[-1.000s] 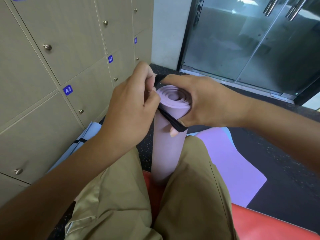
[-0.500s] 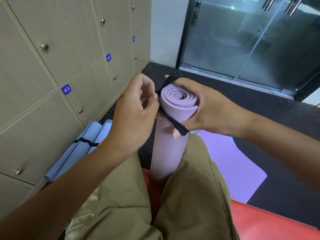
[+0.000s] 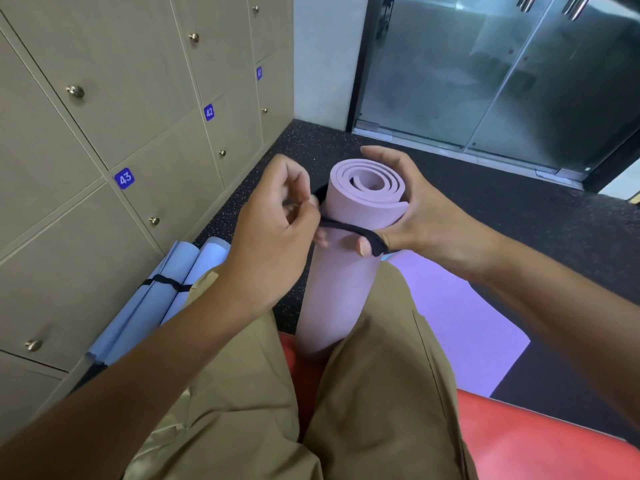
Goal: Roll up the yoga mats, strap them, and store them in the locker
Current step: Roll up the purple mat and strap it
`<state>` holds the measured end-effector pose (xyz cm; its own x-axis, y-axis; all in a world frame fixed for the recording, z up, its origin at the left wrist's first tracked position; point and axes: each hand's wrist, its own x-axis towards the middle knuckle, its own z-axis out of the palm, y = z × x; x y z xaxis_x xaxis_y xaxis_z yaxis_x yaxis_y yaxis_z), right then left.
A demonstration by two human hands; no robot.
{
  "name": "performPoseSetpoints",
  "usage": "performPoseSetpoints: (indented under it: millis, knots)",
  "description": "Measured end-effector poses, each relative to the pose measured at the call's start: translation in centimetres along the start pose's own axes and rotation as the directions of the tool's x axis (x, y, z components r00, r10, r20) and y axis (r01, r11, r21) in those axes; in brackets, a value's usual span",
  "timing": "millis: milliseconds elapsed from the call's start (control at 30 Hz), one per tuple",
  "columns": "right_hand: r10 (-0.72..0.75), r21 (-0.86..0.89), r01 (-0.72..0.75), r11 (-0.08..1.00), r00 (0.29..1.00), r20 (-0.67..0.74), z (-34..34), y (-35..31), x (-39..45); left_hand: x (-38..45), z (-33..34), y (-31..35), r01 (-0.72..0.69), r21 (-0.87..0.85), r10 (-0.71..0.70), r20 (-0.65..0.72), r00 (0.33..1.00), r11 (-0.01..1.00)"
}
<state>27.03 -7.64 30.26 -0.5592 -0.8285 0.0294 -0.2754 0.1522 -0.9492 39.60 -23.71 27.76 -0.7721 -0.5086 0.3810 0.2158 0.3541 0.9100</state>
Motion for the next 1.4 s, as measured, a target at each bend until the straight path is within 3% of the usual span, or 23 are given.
performPoseSetpoints:
  millis: [233, 367, 567, 867, 1100, 1300, 1400]
  knots:
    - [-0.018, 0.047, 0.008, 0.999, 0.976, 0.218, 0.9, 1.2, -0.4, -1.2, 0.6, -2.9, 0.097, 0.028, -0.098, 0.029, 0.995, 0.995]
    - [0.032, -0.002, -0.032, 0.999, 0.991, 0.127, 1.4, 2.9, -0.3, -2.0, 0.7, -4.2, 0.150, 0.060, -0.154, 0.060, 0.986, 0.987]
    - [0.064, 0.123, -0.075, 0.990, 0.994, 0.091, 1.5, 3.8, -0.5, -1.5, 0.7, -4.2, 0.104, 0.002, -0.103, 0.101, 0.990, 0.995]
    - [0.095, 0.304, -0.146, 0.942, 0.980, 0.175, -0.1, 4.7, -0.8, -1.7, 1.3, -5.2, 0.114, -0.060, -0.104, 0.150, 0.983, 0.992]
    - [0.097, 0.215, -0.118, 0.969, 0.990, 0.106, 0.1, 4.9, -0.6, -2.1, 0.6, -5.7, 0.102, -0.131, -0.073, 0.209, 0.975, 0.986]
    - [0.114, 0.175, -0.125, 0.977, 0.991, 0.069, 0.0, 5.0, -0.5, -3.0, 0.3, -7.9, 0.062, 0.091, -0.083, 0.251, 0.965, 0.994]
    - [0.117, 0.141, -0.123, 0.982, 0.992, 0.049, 0.0, 4.8, -0.3, -3.1, 1.2, -8.5, 0.138, 0.040, -0.143, 0.348, 0.926, 0.990]
